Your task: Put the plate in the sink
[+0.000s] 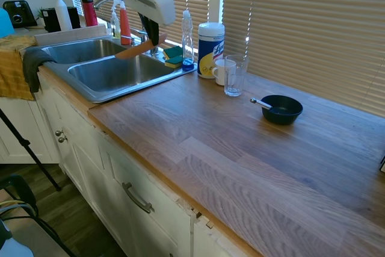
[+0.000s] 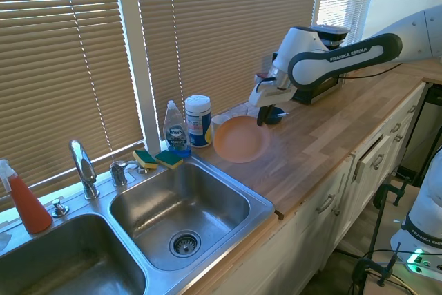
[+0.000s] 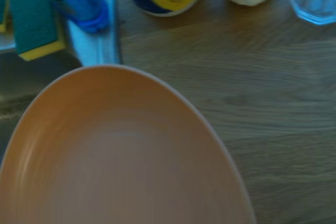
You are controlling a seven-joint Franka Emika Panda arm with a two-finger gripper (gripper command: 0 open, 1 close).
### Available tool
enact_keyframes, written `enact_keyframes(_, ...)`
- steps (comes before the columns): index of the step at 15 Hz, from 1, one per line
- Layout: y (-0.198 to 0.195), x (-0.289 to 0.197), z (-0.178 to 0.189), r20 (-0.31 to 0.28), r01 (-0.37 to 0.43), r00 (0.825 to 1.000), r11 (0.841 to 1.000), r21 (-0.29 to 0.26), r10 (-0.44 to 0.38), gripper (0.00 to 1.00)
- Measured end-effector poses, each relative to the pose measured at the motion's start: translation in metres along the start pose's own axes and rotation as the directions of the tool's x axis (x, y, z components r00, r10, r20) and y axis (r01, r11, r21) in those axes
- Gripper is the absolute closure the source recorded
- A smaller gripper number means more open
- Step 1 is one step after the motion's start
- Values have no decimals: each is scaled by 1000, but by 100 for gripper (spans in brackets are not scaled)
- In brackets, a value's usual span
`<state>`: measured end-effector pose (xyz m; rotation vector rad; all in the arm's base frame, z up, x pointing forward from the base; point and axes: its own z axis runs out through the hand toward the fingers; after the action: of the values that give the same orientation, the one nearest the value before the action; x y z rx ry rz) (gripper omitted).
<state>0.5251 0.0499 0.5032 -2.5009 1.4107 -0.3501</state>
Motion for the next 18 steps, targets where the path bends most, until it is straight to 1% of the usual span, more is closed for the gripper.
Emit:
enact_keyframes(2, -44, -34, 20, -6, 62, 998, 997, -35, -62, 100)
enact_keyframes(4, -85, -67, 56, -22, 119, 992, 990, -73, -121, 100)
enact_keyframes(5, -103, -86, 78, -31, 144, 989, 985, -92, -148, 100)
enact_keyframes(8, -146, -138, 139, -13, 209, 977, 965, -156, -214, 100)
enact_keyframes(11, -172, -157, 191, 11, 234, 971, 949, -211, -237, 100)
enact_keyframes(15, -187, -149, 259, 28, 227, 973, 932, -282, -229, 100)
enact_keyframes(16, -188, -145, 275, 31, 223, 974, 927, -301, -225, 0)
enact_keyframes(18, -190, -141, 301, 40, 215, 976, 916, -337, -215, 0)
